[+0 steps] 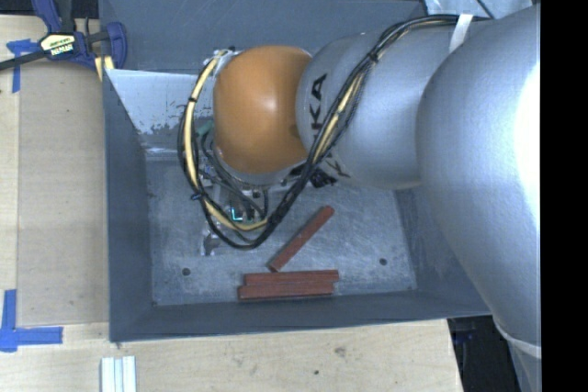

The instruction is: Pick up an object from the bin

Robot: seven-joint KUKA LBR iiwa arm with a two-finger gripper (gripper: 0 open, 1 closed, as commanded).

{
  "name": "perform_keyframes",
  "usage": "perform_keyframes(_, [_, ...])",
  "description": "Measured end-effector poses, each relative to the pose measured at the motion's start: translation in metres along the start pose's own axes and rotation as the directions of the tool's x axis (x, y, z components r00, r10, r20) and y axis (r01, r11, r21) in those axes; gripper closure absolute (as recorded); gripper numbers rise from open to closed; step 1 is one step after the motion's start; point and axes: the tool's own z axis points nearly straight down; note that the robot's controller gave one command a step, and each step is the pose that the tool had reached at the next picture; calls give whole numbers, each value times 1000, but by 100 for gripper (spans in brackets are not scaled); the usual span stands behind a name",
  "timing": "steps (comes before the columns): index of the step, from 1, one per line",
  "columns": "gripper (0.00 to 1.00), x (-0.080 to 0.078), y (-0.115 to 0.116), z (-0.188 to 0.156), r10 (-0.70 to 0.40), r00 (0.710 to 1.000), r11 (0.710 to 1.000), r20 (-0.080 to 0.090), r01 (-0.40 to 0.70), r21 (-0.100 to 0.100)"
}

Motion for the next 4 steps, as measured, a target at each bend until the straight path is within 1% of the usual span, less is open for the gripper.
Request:
perform_keyframes(1, [0, -1, 0, -3, 2, 1000, 1000, 5, -2, -1])
perform_keyframes(2, [0, 9, 20, 16, 106, 994, 994, 11, -106, -2])
perform_keyframes(3, [0, 22, 37, 29, 52, 999, 999, 2, -52, -1])
perform_keyframes(4, [0, 27, -11, 39, -213, 977, 977, 7, 213, 0])
